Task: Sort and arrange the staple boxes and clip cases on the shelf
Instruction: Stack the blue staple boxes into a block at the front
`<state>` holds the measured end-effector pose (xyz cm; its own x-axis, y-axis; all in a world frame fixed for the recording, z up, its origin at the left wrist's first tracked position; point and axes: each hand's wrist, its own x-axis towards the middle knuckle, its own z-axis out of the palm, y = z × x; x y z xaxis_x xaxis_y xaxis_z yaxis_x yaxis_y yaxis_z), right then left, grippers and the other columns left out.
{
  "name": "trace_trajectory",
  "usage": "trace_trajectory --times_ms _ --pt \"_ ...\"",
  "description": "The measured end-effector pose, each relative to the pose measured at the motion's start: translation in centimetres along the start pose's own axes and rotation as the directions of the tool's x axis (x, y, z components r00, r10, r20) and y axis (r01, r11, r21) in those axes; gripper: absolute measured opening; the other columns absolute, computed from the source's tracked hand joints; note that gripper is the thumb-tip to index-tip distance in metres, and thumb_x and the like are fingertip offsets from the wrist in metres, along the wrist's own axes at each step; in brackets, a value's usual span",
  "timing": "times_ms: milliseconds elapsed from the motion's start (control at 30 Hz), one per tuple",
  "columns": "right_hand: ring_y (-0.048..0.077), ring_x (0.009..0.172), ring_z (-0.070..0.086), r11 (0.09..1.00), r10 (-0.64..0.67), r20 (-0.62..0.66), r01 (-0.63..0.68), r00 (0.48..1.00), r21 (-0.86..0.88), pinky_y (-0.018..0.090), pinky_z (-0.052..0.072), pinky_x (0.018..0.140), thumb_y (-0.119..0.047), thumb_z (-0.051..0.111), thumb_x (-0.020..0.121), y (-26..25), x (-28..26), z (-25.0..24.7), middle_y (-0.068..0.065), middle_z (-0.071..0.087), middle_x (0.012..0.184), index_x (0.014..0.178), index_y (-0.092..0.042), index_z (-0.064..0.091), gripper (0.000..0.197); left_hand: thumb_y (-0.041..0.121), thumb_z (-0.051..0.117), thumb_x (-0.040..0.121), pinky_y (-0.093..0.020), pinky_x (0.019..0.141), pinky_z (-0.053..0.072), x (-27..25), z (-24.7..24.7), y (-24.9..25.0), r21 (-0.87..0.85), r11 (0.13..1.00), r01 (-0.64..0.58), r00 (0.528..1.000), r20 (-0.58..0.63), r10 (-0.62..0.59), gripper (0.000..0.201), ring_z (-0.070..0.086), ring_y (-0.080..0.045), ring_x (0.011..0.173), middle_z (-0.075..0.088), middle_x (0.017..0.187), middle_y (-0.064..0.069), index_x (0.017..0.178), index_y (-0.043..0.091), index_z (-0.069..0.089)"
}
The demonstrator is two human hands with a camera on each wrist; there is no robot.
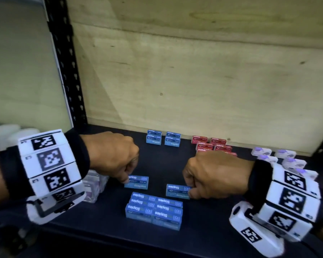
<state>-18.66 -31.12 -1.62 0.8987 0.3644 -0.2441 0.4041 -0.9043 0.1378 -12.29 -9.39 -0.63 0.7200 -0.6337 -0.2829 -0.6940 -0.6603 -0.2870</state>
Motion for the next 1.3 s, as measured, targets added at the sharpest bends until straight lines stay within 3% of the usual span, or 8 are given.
trace_trajectory --times_ms 167,400,500,600,767,967,1133,1300 --pt "0.016 0.07 0.059 0.997 0.001 -0.01 0.0 1.0 0.072 0.028 0.05 0.063 -0.038 0.069 0.084 -0.5 -1.2 1.1 -0.006 0.061 0.071 0.088 -0.018 0.067 0.021 0.052 0.066 0.082 -0.025 0.068 0.049 -1.3 0.7 0.1 -0.048 0.999 -0.023 1.0 0.016 0.023 0.023 0.054 -0.004 0.071 0.058 0.075 0.017 0.095 0.032 0.069" --pt "0.011 0.07 0.064 0.989 0.016 -0.003 -0.015 1.0 0.148 0.034 0.057 0.07 -0.041 0.069 0.084 -0.5 -2.0 1.6 -0.006 0.07 0.078 0.087 -0.02 0.067 0.022 0.049 0.068 0.082 -0.029 0.072 0.054 -1.5 1.7 -0.2 -0.117 0.991 -0.067 0.997 0.022 0.07 0.023 0.058 -0.001 0.068 0.061 0.069 0.017 0.093 0.029 0.07" --pt "0.009 0.072 0.065 0.986 0.021 0.039 -0.027 0.999 0.166 0.032 0.057 0.072 -0.042 0.068 0.087 -0.2 -2.0 1.6 -0.008 0.072 0.081 0.091 -0.022 0.068 0.021 0.044 0.069 0.084 -0.021 0.069 0.051 -1.4 1.8 -0.1 -0.138 0.988 -0.071 0.997 0.023 0.075 0.021 0.051 0.005 0.059 0.064 0.074 0.016 0.095 0.027 0.07" --pt "0.0 0.074 0.062 0.969 0.035 0.085 -0.055 0.996 0.241 0.021 0.051 0.071 -0.04 0.063 0.09 0.0 -2.0 1.5 -0.016 0.069 0.084 0.103 -0.03 0.067 0.017 0.038 0.07 0.084 -0.005 0.056 0.037 -1.4 2.0 -0.2 -0.203 0.977 -0.064 0.996 0.055 0.077 0.022 0.054 0.005 0.066 0.069 0.086 0.015 0.104 0.029 0.068" --pt "-0.004 0.075 0.063 0.914 0.055 0.074 -0.081 0.996 0.398 0.015 0.049 0.072 -0.035 0.057 0.094 -0.1 -1.7 1.9 -0.02 0.067 0.081 0.112 -0.034 0.064 0.02 0.036 0.058 0.093 -0.004 0.062 0.038 -1.6 2.0 -0.5 -0.349 0.936 -0.04 0.989 0.117 0.086 0.029 0.054 0.014 0.068 0.064 0.103 0.024 0.121 0.042 0.056" --pt "-0.001 0.068 0.069 0.866 0.041 0.064 -0.067 0.997 0.496 0.019 0.054 0.071 -0.031 0.056 0.098 -0.7 -1.2 2.6 -0.007 0.076 0.081 0.1 -0.027 0.067 0.012 0.027 0.049 0.098 -0.007 0.064 0.041 -1.1 1.8 0.1 -0.397 0.915 -0.076 0.985 0.112 0.131 0.021 0.06 0.007 0.068 0.073 0.082 0.009 0.112 0.036 0.062" --pt "-0.004 0.064 0.067 0.866 0.029 0.036 -0.043 0.999 0.498 0.015 0.053 0.068 -0.031 0.057 0.098 -1.0 -0.7 2.7 -0.007 0.076 0.078 0.1 -0.026 0.068 0.013 0.022 0.054 0.097 -0.004 0.057 0.038 -0.4 2.0 0.5 -0.444 0.891 -0.098 0.983 0.095 0.155 0.019 0.06 0.004 0.063 0.068 0.073 0.011 0.106 0.032 0.067" --pt "-0.007 0.059 0.063 0.879 0.016 0.014 -0.021 1.0 0.476 0.017 0.052 0.068 -0.031 0.058 0.097 -1.3 -0.1 2.7 -0.008 0.075 0.076 0.098 -0.027 0.068 0.011 0.022 0.056 0.095 -0.006 0.058 0.038 0.2 1.9 1.0 -0.448 0.886 -0.12 0.982 0.076 0.171 0.016 0.061 0.003 0.062 0.064 0.064 0.016 0.102 0.033 0.067"
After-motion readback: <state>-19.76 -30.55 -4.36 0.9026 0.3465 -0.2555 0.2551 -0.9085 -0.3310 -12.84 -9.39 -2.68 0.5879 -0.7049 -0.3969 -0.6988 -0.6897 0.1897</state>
